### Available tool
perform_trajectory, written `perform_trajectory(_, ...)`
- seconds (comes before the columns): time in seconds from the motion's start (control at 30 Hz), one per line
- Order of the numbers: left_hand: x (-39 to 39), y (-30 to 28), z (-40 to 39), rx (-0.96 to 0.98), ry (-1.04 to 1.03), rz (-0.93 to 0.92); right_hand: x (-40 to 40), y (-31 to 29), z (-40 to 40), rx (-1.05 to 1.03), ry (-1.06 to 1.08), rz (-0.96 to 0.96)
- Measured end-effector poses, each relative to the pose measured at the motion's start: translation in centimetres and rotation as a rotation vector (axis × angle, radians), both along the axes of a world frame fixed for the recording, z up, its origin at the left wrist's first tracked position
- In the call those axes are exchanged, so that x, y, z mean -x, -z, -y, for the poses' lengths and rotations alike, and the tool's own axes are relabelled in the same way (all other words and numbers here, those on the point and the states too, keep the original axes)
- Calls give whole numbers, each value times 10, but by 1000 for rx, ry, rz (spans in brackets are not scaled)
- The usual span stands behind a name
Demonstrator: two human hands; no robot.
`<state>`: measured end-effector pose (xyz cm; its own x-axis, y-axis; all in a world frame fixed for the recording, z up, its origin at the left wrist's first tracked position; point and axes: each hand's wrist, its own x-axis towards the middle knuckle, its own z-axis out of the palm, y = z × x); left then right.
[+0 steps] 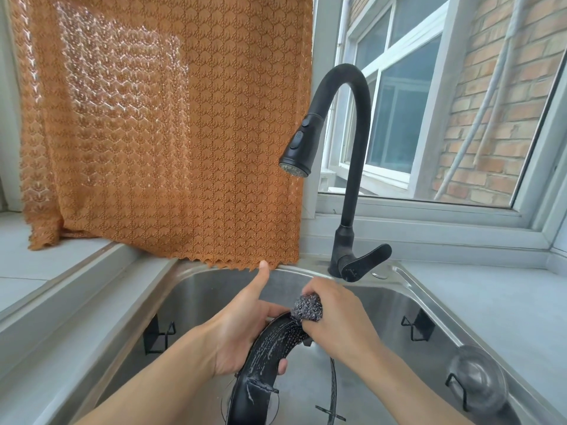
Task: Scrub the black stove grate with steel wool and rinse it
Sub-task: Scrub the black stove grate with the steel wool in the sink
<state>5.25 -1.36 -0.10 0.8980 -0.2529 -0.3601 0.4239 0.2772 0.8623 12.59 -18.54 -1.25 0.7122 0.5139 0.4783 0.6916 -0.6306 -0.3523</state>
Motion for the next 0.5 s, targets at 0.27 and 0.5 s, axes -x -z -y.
perform_trajectory(0.27,2,-4,-2,-66,-10,27,29,-11,-12,51,-536,50)
perform_trajectory(0.5,2,0,-5,-160,-34,-5,44,-9,-17,117,-719,-35)
